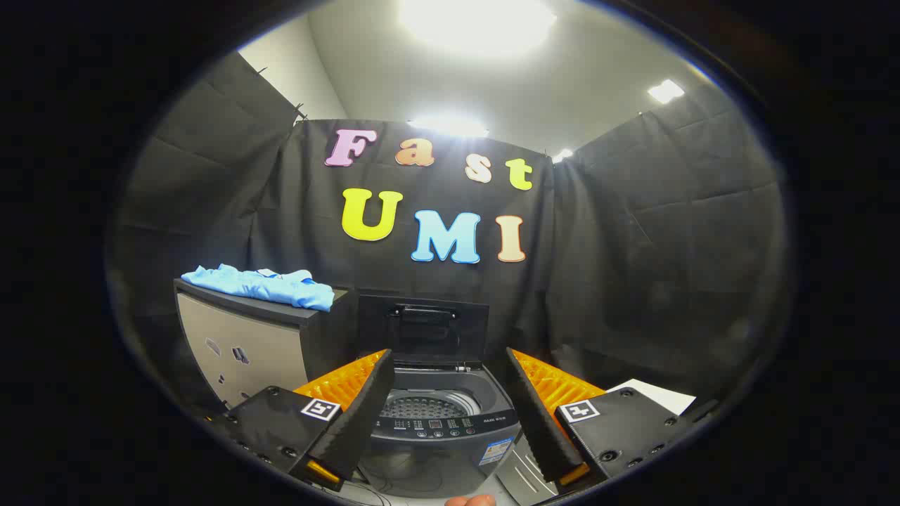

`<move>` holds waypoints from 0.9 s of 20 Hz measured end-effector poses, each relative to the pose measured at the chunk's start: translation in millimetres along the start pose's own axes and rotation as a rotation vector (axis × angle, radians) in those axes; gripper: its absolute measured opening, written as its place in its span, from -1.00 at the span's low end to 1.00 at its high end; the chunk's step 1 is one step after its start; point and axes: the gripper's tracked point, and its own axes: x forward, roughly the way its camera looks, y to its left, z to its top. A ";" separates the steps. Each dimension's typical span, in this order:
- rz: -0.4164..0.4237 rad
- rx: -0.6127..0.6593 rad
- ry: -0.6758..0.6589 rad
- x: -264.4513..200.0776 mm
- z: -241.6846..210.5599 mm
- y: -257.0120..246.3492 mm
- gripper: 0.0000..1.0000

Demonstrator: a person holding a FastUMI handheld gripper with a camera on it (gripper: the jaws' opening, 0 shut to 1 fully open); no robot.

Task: Put the clothes into the washing machine and then close the washing machine lid.

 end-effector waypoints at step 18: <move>0.052 0.006 -0.013 -12.9 9.0 16.5 0.94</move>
